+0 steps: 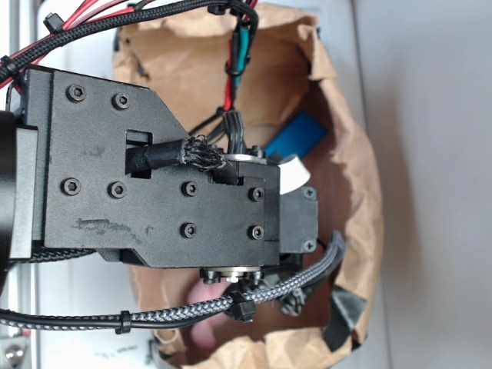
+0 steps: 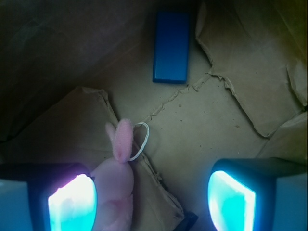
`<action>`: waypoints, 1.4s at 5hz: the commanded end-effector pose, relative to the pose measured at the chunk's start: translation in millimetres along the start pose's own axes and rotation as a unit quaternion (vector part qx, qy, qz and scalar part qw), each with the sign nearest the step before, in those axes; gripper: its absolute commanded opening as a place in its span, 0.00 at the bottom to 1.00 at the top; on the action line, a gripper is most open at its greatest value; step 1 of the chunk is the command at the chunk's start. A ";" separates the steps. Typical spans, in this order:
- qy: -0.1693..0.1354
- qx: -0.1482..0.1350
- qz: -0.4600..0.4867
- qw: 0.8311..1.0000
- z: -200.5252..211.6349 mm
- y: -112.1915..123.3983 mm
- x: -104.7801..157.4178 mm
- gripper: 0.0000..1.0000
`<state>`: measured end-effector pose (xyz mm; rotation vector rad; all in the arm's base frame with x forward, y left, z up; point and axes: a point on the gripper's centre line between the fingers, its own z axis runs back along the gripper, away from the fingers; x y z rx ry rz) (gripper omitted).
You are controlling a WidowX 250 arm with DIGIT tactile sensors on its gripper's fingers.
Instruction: Grab the pink bunny.
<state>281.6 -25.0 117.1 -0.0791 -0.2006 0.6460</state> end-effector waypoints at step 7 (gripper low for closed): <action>-0.006 -0.031 -0.084 0.996 -42.7 -20.6 5.4 1.00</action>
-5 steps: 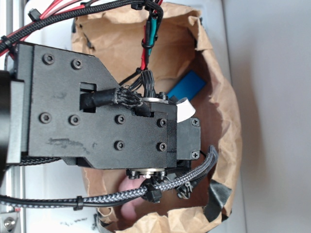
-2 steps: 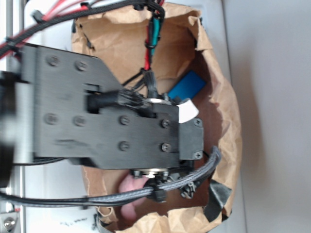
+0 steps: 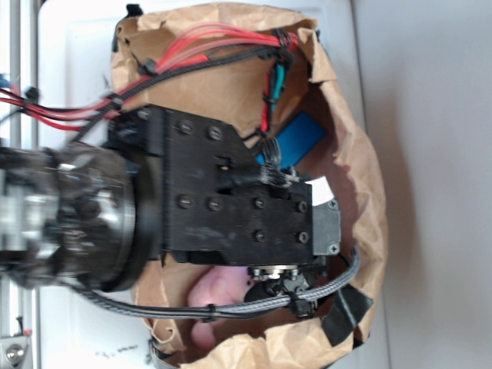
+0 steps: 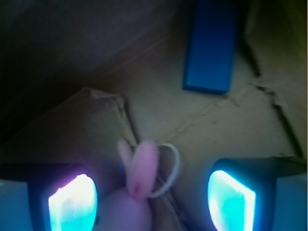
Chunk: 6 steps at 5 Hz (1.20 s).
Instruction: Grab the pink bunny.
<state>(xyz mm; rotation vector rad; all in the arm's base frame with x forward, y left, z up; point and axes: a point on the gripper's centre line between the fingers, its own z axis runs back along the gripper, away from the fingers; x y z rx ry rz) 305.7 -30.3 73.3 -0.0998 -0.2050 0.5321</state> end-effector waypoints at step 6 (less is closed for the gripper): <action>0.040 -0.035 -0.070 0.996 5.4 -43.9 -61.4 1.00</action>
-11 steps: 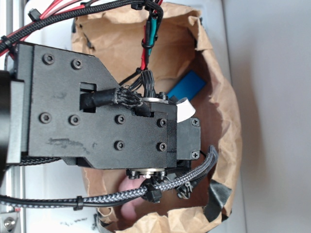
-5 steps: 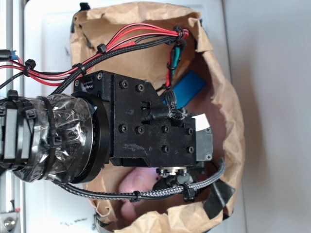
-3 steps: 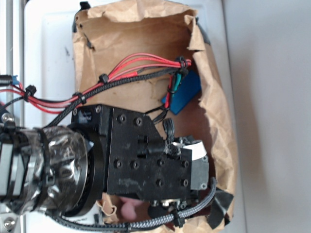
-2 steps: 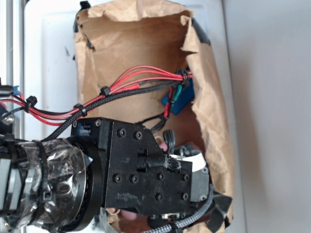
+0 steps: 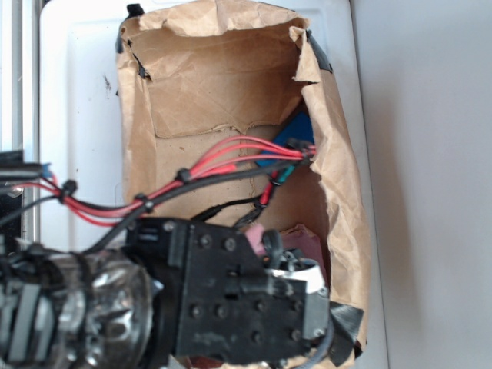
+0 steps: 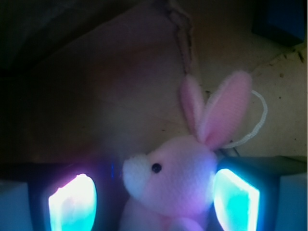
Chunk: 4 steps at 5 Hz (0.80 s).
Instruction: Grab the pink bunny.
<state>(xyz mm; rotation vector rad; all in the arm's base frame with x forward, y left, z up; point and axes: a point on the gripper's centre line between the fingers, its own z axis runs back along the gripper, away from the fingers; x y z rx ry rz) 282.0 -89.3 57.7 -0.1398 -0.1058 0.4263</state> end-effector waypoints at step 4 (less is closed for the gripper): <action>0.002 0.016 -0.007 1.000 -15.1 2.1 -15.8 0.00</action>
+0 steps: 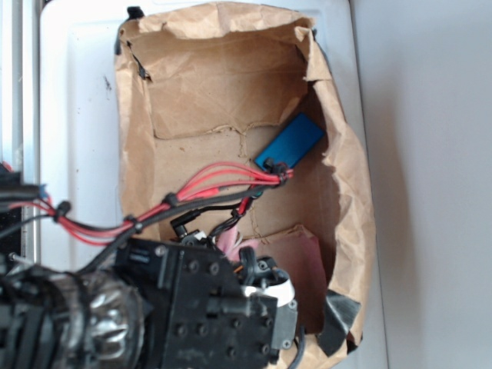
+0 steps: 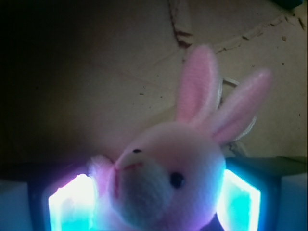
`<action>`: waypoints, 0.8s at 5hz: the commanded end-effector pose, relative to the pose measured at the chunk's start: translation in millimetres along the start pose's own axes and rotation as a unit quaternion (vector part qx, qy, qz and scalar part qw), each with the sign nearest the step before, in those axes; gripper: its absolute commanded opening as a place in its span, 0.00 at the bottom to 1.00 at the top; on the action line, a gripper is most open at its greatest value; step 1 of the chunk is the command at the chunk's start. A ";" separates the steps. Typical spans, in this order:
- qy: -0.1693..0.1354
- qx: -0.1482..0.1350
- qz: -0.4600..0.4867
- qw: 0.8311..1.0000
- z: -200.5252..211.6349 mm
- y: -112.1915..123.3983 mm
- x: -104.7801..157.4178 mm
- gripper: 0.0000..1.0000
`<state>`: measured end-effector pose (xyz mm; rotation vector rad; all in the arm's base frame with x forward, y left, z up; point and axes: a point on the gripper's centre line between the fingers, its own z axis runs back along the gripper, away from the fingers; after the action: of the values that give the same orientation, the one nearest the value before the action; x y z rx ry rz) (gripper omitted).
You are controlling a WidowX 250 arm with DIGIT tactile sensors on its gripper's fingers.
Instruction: Grab the pink bunny.
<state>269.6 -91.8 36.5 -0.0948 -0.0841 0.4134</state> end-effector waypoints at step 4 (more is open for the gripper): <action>-0.072 0.051 0.026 0.996 28.2 44.5 12.5 0.00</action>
<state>255.2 -46.3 44.1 0.0594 -0.1538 0.4666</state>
